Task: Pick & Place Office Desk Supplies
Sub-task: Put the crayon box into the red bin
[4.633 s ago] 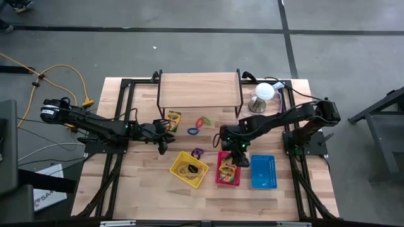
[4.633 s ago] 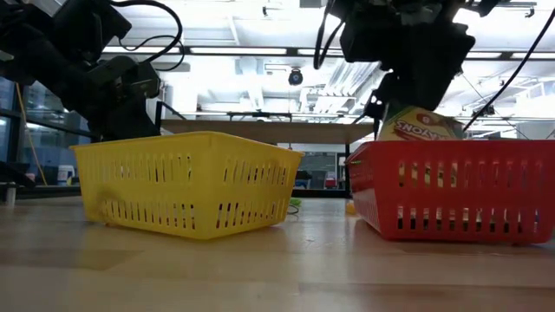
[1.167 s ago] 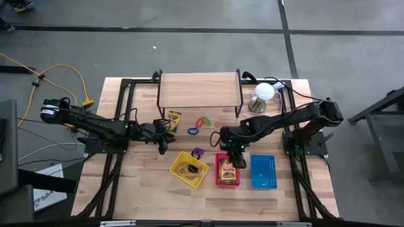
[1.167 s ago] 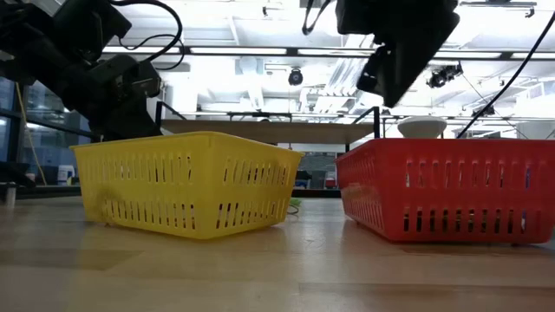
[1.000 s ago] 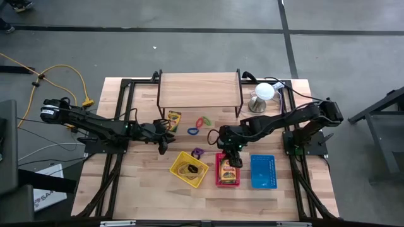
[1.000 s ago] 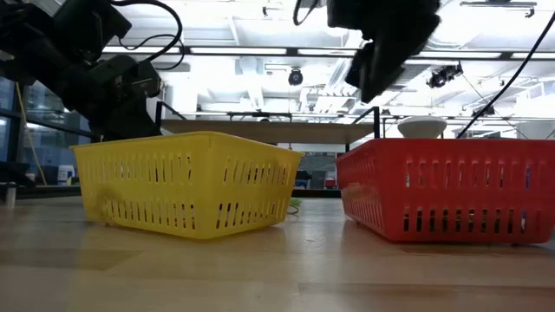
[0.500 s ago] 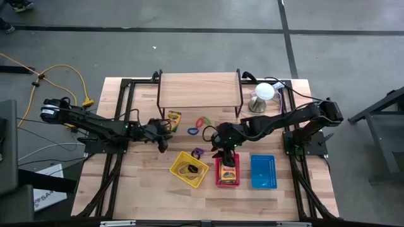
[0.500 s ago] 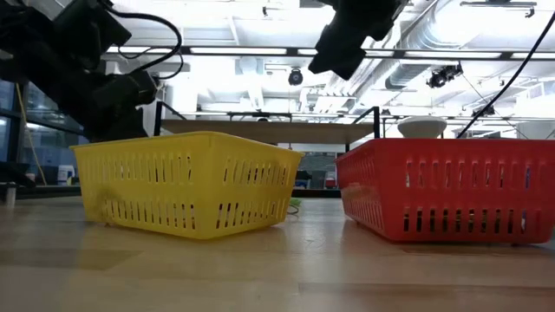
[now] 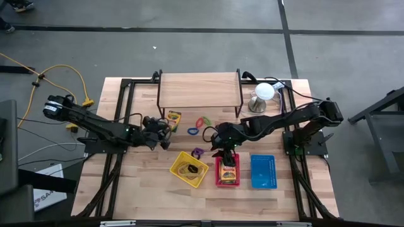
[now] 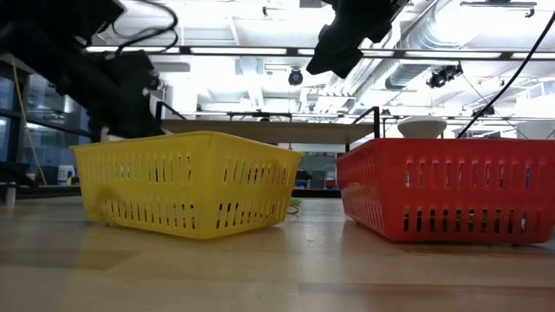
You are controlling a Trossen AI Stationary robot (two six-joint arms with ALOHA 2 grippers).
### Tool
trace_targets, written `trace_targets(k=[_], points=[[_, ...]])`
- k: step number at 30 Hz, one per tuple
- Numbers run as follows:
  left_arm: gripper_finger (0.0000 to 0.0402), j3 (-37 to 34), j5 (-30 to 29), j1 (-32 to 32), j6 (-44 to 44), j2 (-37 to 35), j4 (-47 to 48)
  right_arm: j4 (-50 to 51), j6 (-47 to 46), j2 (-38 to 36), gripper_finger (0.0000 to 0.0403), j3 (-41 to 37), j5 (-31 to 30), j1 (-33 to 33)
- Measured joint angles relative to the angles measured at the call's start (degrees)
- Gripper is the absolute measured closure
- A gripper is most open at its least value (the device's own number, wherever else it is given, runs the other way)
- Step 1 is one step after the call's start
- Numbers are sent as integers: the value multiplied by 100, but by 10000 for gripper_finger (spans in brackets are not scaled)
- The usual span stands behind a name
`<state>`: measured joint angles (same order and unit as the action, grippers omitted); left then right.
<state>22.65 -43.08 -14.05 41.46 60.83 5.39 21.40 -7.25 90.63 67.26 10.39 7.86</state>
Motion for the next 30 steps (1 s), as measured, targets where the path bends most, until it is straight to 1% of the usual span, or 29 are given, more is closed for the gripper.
trace_targets(k=[7,14,20,30], points=[[303,58,-173,105,594,945,38,20,0,2,275,-2,0,0],[303,337,-228,429,659,1782,13,42,0,2,275,-2,0,0],[303,467,-388,499,661,2137,23,73,0,2,275,-2,0,2],[303,490,-173,634,707,2640,-170,77,0,4,275,-2,0,1]])
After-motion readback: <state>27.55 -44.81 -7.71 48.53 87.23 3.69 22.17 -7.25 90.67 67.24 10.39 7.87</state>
